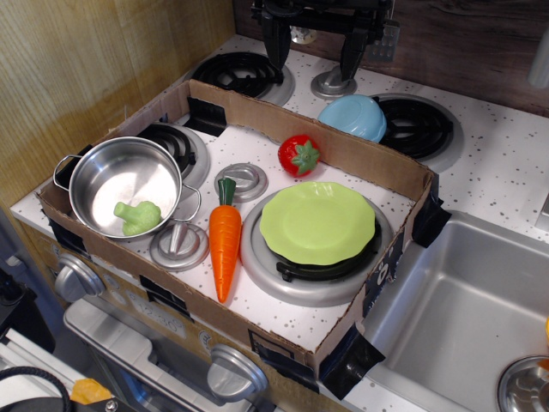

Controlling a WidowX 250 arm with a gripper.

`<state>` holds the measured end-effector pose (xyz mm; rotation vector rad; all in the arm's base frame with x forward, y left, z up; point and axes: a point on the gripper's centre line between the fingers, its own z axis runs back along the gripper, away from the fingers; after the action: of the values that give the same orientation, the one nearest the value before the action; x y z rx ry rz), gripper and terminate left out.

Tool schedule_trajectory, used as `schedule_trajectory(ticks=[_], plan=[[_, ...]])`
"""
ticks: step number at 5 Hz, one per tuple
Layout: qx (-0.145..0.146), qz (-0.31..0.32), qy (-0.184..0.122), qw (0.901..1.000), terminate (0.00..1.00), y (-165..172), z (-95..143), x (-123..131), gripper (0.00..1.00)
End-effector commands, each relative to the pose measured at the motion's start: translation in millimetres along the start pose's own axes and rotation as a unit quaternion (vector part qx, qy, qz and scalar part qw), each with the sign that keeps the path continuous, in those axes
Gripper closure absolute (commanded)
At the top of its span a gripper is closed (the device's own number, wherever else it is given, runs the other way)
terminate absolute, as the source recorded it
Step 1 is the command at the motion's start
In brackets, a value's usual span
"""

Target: Take broccoli out of pan

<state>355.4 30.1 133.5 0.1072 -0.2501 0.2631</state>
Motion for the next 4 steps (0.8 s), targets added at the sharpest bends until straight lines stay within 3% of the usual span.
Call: schedule_trajectory(ticks=[1,2,4], plan=[[0.000,0.000,0.000,1.0000,0.00,0,0,0,0.00],[0.021,0.035,-0.016,0.9990,0.00,25,2,-5,0.00],[0.055,0.081,0.000,0.9952,0.00,66,15,-29,0.00]])
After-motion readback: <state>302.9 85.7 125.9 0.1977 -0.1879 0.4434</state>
